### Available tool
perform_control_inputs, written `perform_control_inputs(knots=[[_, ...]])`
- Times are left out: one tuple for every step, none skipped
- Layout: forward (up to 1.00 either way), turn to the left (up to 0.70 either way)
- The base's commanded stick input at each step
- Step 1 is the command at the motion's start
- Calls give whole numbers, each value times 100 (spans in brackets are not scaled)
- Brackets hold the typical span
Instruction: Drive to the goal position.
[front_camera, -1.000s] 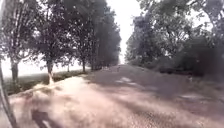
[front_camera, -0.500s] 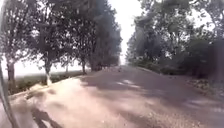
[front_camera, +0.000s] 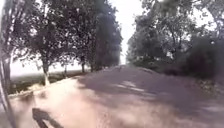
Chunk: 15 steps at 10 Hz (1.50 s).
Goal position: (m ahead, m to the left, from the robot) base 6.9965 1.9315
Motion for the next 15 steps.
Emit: perform_control_inputs(knots=[[70, 0], [70, 0], [70, 0], [70, 0], [70, 0], [70, 0], [70, 0], [70, 0], [70, 0], [70, 0], [70, 0], [70, 0], [70, 0], [70, 0], [70, 0]])
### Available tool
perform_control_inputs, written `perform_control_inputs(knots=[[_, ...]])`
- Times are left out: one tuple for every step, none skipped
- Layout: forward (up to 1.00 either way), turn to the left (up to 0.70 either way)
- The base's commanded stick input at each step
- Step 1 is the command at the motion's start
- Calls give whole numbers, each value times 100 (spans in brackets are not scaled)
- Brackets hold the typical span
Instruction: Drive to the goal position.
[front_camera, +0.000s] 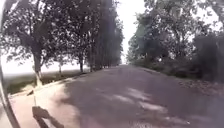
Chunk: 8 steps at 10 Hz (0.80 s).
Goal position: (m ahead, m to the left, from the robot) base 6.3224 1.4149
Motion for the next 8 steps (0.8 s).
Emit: perform_control_inputs(knots=[[70, 0], [70, 0], [70, 0], [70, 0], [70, 0], [70, 0], [70, 0], [70, 0]])
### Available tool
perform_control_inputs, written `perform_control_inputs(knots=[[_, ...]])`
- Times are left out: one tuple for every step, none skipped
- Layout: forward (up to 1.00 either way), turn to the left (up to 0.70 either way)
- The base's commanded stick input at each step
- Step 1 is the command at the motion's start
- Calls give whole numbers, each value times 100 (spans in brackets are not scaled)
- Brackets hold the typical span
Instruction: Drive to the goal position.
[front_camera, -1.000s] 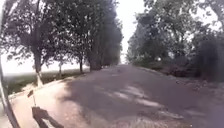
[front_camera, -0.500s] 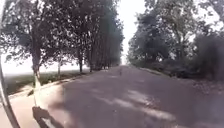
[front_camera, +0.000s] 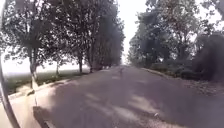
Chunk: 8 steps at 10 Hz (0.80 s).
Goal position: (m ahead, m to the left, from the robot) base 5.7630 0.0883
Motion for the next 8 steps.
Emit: perform_control_inputs(knots=[[70, 0], [70, 0], [70, 0], [70, 0], [70, 0], [70, 0], [70, -6], [70, -20]])
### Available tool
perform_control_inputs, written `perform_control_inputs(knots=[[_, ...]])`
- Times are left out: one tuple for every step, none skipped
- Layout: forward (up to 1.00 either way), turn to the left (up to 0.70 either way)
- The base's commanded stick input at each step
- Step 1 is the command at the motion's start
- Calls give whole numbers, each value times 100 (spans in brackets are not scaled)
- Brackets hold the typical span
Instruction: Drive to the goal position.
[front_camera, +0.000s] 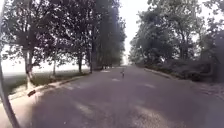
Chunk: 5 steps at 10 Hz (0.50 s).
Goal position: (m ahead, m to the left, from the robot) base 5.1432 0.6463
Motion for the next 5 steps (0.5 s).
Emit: perform_control_inputs(knots=[[70, -35], [70, -35], [70, 0], [70, 0], [70, 0]])
